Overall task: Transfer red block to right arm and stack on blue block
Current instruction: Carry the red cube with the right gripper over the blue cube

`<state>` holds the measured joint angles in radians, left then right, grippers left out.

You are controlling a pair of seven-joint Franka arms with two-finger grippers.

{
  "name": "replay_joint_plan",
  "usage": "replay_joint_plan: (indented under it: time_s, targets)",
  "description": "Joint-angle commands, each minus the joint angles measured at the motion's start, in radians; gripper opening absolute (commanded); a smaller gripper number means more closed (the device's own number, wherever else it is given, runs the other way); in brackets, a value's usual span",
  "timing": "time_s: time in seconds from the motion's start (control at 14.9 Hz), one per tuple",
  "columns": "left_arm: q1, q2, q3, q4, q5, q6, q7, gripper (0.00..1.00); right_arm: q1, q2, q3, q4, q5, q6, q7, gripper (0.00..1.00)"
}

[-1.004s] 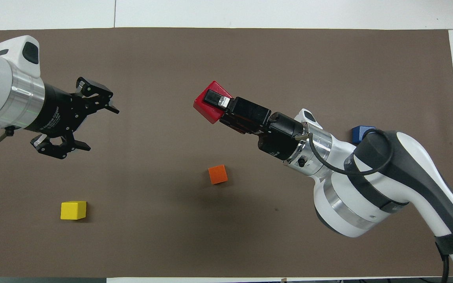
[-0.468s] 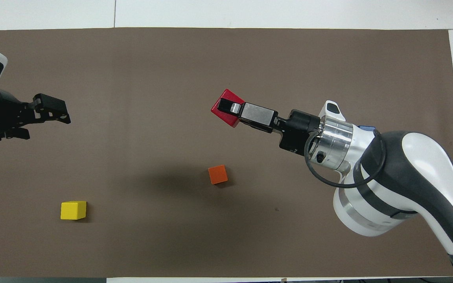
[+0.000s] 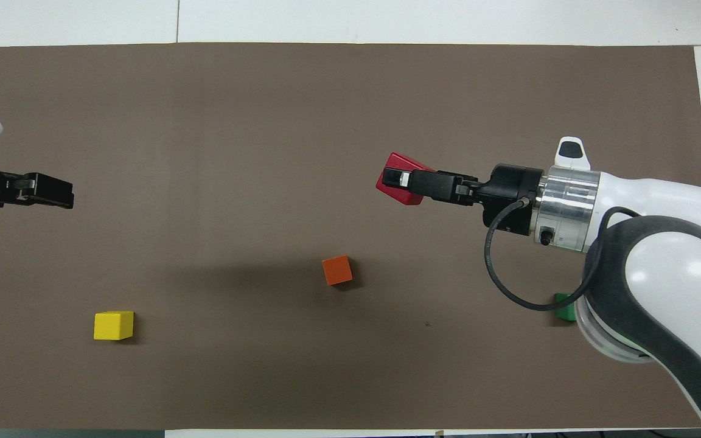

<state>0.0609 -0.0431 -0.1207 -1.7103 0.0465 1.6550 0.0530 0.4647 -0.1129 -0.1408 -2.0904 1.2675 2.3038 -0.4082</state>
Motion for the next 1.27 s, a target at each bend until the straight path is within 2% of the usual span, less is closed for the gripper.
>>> replay_joint_plan:
  time_s: [0.0,0.33,0.67,1.0,1.2]
  targets:
    - [0.010,-0.031,-0.004,-0.042,0.027,0.037,0.053,1.00,-0.069,-0.040,0.009,-0.025,-0.178,-0.082,0.054,0.00]
    - [0.007,-0.029,-0.005,-0.040,0.026,0.069,0.038,1.00,-0.188,-0.086,0.007,-0.013,-0.514,-0.265,0.083,0.00]
    - [0.008,-0.029,-0.005,-0.043,0.026,0.065,0.042,1.00,-0.290,-0.077,0.007,0.044,-0.791,-0.453,0.086,0.00]
    - [0.005,-0.031,-0.007,-0.046,0.026,0.060,0.041,1.00,-0.314,-0.045,0.010,0.110,-1.095,-0.514,0.198,0.00]
    - [0.003,-0.031,-0.007,-0.046,0.026,0.058,0.041,1.00,-0.314,-0.034,0.012,0.112,-1.186,-0.514,0.293,0.00]
